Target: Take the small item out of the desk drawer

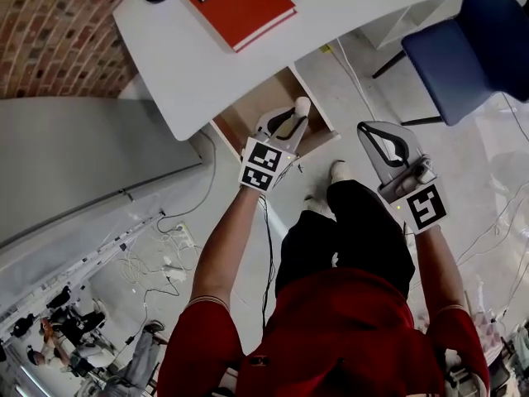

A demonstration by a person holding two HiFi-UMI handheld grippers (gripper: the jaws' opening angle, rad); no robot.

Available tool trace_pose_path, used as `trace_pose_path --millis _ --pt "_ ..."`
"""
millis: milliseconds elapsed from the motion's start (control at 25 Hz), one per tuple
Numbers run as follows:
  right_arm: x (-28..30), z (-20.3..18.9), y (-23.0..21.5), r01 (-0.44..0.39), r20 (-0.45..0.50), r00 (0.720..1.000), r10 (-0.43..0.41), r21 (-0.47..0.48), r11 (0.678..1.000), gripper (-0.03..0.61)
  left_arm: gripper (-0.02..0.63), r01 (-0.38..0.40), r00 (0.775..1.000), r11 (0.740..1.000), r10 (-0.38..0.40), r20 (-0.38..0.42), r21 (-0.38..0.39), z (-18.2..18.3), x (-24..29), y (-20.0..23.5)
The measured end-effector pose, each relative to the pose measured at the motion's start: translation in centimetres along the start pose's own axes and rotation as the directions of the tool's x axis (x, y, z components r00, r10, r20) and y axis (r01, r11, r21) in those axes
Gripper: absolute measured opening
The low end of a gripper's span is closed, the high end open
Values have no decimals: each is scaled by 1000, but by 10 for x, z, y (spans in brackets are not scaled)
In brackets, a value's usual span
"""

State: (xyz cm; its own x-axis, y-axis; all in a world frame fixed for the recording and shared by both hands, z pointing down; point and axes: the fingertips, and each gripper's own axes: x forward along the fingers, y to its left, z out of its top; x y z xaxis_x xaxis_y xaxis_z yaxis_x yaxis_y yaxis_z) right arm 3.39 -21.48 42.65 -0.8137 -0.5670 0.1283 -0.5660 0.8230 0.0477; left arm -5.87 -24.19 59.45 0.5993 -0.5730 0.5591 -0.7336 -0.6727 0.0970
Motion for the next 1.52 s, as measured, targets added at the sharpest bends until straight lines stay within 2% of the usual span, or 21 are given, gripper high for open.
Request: trace_pose_path --millis 200,400,560,720,880,1240,1520 --pt "2 26 6 -4 18 1000 4 29 1000 12 118 -18 995 998 12 100 62 49 -39 -21" --pt "-3 55 13 -4 36 999 2 44 999 12 118 -44 979 997 30 202 66 94 -83 -39" --pt "-10 77 19 -1 53 999 -2 53 999 12 118 -85 948 996 72 311 28 128 -118 -47" --pt "-18 94 32 -24 72 997 19 62 998 12 118 -124 920 992 124 371 -24 150 -151 -54" --pt "-26 111 47 -42 92 995 36 65 997 12 118 -171 876 985 163 454 -25 175 -185 -66" --pt "-49 150 64 -32 172 985 19 78 996 12 118 -223 816 974 207 540 -36 206 -243 -90" --pt "-61 171 81 -37 199 980 22 70 997 11 118 -231 791 973 198 579 -18 221 -270 -108"
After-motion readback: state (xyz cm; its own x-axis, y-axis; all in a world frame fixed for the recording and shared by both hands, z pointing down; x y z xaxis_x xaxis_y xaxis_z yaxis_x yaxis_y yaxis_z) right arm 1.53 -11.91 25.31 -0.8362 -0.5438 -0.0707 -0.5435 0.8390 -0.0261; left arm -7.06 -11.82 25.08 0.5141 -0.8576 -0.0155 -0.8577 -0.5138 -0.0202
